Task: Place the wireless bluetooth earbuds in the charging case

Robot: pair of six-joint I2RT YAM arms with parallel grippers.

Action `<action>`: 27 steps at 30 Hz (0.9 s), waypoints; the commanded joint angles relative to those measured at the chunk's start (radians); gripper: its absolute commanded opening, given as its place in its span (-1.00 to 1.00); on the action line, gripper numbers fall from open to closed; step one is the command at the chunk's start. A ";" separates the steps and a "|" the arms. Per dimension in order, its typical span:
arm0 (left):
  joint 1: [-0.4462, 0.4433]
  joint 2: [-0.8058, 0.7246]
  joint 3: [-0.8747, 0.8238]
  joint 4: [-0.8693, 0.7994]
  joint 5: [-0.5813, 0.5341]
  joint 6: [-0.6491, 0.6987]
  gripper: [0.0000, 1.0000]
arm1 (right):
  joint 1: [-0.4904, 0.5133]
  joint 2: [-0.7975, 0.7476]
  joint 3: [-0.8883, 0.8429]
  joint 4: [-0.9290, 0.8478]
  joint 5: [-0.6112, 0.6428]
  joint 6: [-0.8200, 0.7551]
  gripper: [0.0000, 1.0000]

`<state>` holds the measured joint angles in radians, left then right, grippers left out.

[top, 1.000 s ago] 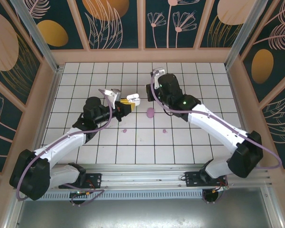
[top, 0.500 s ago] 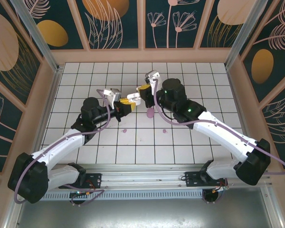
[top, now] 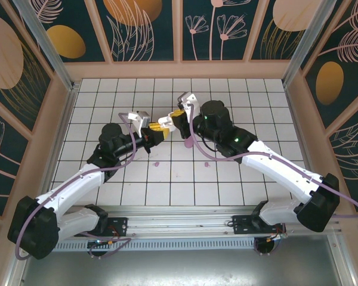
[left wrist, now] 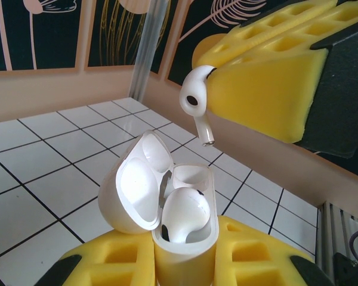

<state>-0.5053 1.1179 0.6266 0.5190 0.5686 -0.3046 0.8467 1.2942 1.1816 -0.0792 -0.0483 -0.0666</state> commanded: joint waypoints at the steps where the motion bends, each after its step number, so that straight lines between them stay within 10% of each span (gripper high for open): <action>1: -0.006 -0.030 -0.004 0.012 0.015 0.013 -1.00 | 0.012 0.005 -0.019 -0.005 0.019 -0.022 -0.84; 27: -0.005 -0.052 0.001 0.006 -0.001 0.022 -1.00 | 0.026 -0.015 -0.056 -0.015 -0.018 -0.046 -0.84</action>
<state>-0.5053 1.0927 0.6262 0.4931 0.5682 -0.3038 0.8604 1.2968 1.1439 -0.0788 -0.0505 -0.0971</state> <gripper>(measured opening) 0.173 0.079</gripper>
